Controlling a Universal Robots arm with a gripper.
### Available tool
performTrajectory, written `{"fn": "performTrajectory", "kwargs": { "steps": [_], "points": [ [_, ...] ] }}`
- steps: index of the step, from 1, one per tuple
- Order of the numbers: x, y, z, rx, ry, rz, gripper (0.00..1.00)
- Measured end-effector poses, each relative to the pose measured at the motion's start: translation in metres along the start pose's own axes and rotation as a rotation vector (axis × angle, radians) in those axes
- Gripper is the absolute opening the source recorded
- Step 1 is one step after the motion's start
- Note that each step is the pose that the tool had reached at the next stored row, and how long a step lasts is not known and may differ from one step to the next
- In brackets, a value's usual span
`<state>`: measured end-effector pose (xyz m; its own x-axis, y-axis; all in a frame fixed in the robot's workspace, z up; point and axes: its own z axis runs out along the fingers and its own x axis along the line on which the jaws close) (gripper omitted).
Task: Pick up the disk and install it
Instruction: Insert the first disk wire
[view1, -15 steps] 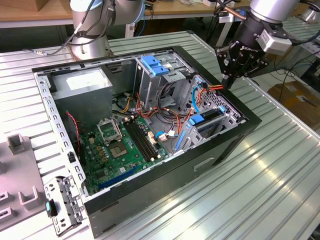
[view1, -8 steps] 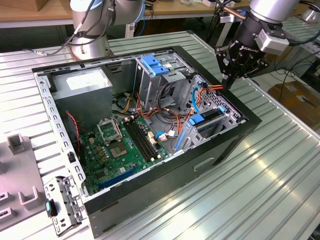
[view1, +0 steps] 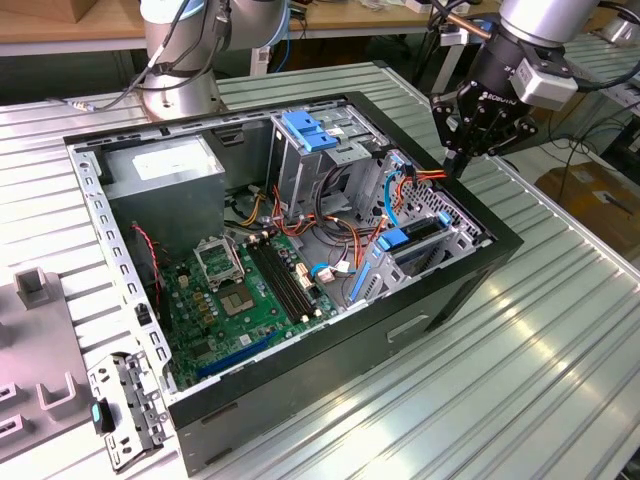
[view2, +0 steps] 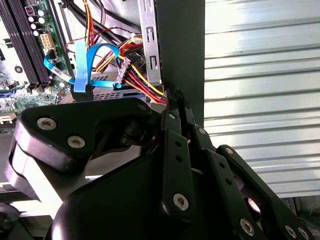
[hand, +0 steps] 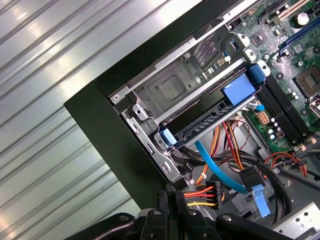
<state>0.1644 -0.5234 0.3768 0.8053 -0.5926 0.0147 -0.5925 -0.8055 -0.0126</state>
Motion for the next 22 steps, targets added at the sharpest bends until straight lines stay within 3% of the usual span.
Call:
{"fn": "performTrajectory", "kwargs": {
  "steps": [5,12,18,22],
  "points": [
    [0.0,0.0,0.0,0.0,0.0,0.001,0.17],
    [-0.0001,0.0001,0.0003,-0.0017,0.0015,0.119,0.17],
    [-0.0095,0.007,0.0001,-0.0019,0.0016,0.129,0.17],
    [-0.0111,0.0082,0.0002,-0.0027,0.0023,0.18,0.17]
  ]
}}
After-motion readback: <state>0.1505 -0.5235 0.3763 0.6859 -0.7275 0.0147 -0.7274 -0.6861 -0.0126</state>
